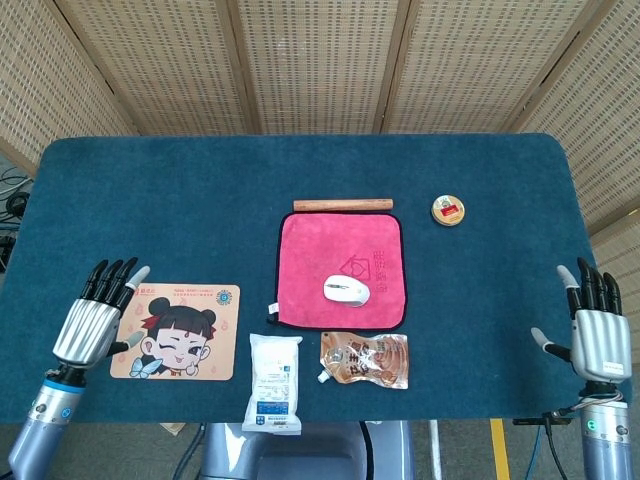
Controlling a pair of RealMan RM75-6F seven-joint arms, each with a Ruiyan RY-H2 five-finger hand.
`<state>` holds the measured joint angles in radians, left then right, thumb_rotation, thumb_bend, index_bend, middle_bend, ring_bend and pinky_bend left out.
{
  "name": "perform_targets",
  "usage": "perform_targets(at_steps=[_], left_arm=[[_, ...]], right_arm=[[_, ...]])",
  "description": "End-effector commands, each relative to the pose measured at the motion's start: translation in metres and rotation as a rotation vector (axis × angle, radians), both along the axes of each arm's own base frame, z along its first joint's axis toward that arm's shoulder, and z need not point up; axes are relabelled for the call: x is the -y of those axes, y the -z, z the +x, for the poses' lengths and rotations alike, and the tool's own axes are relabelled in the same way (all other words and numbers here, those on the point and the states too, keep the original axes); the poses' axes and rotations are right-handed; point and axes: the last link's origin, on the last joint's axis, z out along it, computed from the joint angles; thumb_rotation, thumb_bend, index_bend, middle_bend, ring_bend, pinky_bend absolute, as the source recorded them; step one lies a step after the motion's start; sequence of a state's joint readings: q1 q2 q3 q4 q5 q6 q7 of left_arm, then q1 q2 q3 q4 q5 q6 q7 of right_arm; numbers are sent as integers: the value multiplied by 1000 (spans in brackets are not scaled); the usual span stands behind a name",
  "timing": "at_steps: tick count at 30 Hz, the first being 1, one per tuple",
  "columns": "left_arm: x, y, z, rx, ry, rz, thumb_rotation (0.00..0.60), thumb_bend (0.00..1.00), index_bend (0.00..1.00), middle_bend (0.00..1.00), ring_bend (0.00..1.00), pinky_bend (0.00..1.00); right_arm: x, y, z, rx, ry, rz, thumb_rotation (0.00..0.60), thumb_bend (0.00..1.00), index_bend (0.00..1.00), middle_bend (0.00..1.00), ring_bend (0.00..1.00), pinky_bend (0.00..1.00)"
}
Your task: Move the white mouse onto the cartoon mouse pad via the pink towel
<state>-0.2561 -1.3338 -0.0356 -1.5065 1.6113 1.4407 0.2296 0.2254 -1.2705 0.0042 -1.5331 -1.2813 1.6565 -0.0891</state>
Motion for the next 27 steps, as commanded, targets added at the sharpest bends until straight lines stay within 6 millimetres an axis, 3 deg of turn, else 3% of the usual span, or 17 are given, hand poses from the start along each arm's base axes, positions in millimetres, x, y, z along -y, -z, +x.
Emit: perform_targets(at_steps=[1,4,9,13,16,27], left_arm=[[-11,-5,15,9,18,11,600,34,0,0,0,0],[-24,-9,30,17,22,-16,600,34,0,0,0,0],[-54,-10,54,-69,52,-65,600,33,0,0,0,0],[-87,9,78,-135,81,-132,600,34,0,0,0,0],[-101,21,90,-170,90,-156,600,34,0,0,0,0],[-124,64,134,-221,133,-265,600,41,11,0,0,0]], right_arm=[[-1,-1,1,2,-10,2,600,184,123,0,0,0],[-3,-2,0,-1,-11,25,600,171,123,0,0,0],[-3,-2,-5,-14,2,102,600,39,108,0,0,0],[-1,-6,-8,-17,25,109,600,2,35,0,0,0],[0,-8,-9,-7,18,98,600,1,0,0,0,0],[2,-14,-12,28,-7,56,600,0,0,0,0,0]])
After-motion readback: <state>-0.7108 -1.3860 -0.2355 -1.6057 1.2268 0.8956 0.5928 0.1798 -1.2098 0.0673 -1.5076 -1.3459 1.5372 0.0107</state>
